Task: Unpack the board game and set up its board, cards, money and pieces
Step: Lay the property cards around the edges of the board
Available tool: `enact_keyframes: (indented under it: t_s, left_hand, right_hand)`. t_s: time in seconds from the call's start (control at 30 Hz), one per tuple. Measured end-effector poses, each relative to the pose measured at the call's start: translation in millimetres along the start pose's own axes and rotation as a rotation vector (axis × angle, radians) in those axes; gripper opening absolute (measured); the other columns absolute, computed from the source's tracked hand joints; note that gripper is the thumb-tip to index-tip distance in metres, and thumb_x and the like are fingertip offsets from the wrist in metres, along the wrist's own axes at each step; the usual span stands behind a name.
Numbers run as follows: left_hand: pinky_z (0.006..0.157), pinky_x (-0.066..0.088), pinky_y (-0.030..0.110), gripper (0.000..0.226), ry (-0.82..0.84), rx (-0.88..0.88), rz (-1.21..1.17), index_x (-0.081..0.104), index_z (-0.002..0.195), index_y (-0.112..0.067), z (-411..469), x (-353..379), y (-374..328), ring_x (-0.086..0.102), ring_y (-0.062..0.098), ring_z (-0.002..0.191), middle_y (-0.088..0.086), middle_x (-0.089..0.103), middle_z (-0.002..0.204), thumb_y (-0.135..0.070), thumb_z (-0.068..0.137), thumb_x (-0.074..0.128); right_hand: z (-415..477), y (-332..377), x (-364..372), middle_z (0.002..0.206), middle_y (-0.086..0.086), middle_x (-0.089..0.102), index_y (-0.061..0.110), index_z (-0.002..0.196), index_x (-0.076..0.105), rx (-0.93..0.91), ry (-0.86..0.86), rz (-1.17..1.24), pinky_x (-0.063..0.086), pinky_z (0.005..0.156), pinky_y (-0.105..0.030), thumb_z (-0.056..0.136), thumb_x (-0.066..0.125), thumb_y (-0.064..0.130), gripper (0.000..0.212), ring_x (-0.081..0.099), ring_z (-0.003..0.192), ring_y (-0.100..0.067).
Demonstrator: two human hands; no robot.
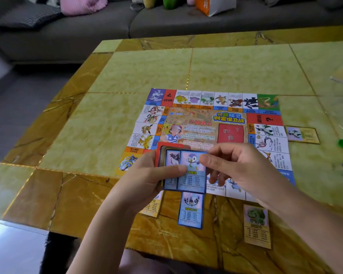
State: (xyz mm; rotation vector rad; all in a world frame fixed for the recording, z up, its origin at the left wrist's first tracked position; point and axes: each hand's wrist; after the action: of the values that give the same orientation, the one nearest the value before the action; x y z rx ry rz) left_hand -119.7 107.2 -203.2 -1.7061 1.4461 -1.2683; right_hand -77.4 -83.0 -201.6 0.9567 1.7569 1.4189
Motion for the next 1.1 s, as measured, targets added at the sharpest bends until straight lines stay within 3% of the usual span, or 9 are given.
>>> enact_keyframes:
  t_s: [0.13, 0.23, 0.37, 0.47, 0.6, 0.7, 0.8, 0.93, 1.1]
  left_hand:
    - [0.075, 0.059, 0.034, 0.036, -0.046, 0.039, 0.011, 0.061, 0.108, -0.004, 4, 6, 2, 0.070, 0.029, 0.094, 0.017, 0.072, 0.104, -0.002, 0.074, 0.073]
    - [0.067, 0.059, 0.027, 0.039, -0.177, 0.059, -0.082, 0.062, 0.107, -0.004, 7, 0, 0, 0.072, 0.022, 0.083, 0.013, 0.074, 0.097, -0.006, 0.068, 0.065]
    - [0.066, 0.060, 0.027, 0.046, -0.240, -0.048, -0.192, 0.060, 0.117, 0.000, 11, -13, 1, 0.072, 0.022, 0.086, 0.014, 0.071, 0.108, -0.009, 0.072, 0.061]
    - [0.069, 0.061, 0.033, 0.047, -0.266, -0.100, -0.261, 0.059, 0.120, -0.001, 15, -16, 5, 0.071, 0.027, 0.090, 0.019, 0.068, 0.113, -0.015, 0.075, 0.061]
    - [0.070, 0.060, 0.036, 0.051, -0.218, -0.118, -0.285, 0.056, 0.125, 0.000, 17, -16, 7, 0.072, 0.027, 0.088, 0.018, 0.067, 0.116, -0.017, 0.077, 0.057]
    - [0.072, 0.060, 0.039, 0.048, -0.207, -0.134, -0.243, 0.058, 0.123, -0.001, 18, -14, 8, 0.072, 0.027, 0.088, 0.018, 0.069, 0.113, -0.016, 0.077, 0.057]
    - [0.070, 0.060, 0.038, 0.045, -0.246, -0.128, -0.207, 0.059, 0.118, -0.002, 19, -12, 10, 0.072, 0.028, 0.087, 0.018, 0.070, 0.109, -0.013, 0.075, 0.058]
    - [0.070, 0.060, 0.037, 0.026, -0.286, -0.122, -0.147, 0.060, 0.112, -0.002, 19, -12, 11, 0.072, 0.028, 0.087, 0.019, 0.070, 0.107, -0.007, 0.088, 0.053]
    - [0.065, 0.061, 0.035, 0.021, -0.306, -0.117, -0.133, 0.060, 0.110, -0.002, 19, -10, 11, 0.072, 0.028, 0.084, 0.019, 0.071, 0.104, -0.006, 0.090, 0.052]
  right_hand:
    - [3, 4, -9, 0.064, -0.004, 0.070, 0.008, 0.076, 0.069, 0.008, -0.065, -0.033, 0.048, 0.050, -0.018, 0.064, 0.072, 0.029, 0.025, 0.060, 0.052, -0.012]
    - [5, 9, -29, 0.062, -0.003, 0.069, 0.009, 0.075, 0.068, 0.007, -0.189, -0.017, 0.050, 0.048, -0.018, 0.064, 0.071, 0.026, 0.020, 0.058, 0.048, -0.009]
    - [2, 12, -53, 0.056, -0.004, 0.067, 0.007, 0.070, 0.065, 0.007, -0.282, 0.005, 0.045, 0.041, -0.015, 0.065, 0.071, 0.020, 0.015, 0.056, 0.041, -0.008]
    - [-3, 7, -64, 0.058, -0.006, 0.068, 0.007, 0.071, 0.067, 0.046, -0.286, 0.008, 0.048, 0.045, -0.015, 0.066, 0.071, 0.017, 0.012, 0.060, 0.044, -0.010]
    - [-14, -6, -70, 0.070, -0.016, 0.071, 0.003, 0.079, 0.070, 0.162, -0.211, -0.003, 0.053, 0.051, -0.017, 0.082, 0.065, 0.006, 0.006, 0.066, 0.055, -0.016]
    - [-28, -16, -60, 0.069, -0.020, 0.070, 0.001, 0.080, 0.067, 0.232, -0.150, -0.034, 0.053, 0.049, -0.021, 0.080, 0.069, 0.002, 0.002, 0.067, 0.054, -0.021]
    - [-46, -27, -45, 0.062, -0.014, 0.069, 0.005, 0.078, 0.066, 0.231, -0.133, -0.108, 0.050, 0.044, -0.023, 0.078, 0.073, 0.005, 0.007, 0.064, 0.049, -0.020]
    - [-67, -41, -28, 0.063, 0.006, 0.068, 0.024, 0.067, 0.069, 0.193, -0.149, -0.392, 0.041, 0.048, -0.017, 0.074, 0.078, 0.027, 0.012, 0.052, 0.046, -0.001]
    - [-68, -47, -24, 0.054, 0.011, 0.046, 0.028, 0.073, 0.059, 0.090, -0.255, -0.515, 0.038, 0.053, -0.017, 0.071, 0.080, 0.027, 0.021, 0.041, 0.049, -0.003]
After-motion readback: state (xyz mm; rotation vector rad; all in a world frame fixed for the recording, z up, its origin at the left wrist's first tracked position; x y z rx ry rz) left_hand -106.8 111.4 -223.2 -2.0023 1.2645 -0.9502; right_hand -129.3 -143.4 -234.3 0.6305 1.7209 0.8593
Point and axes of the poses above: each hand's wrist, its own z-axis towards the middle knuckle, its own x-axis out of the palm, y = z × x
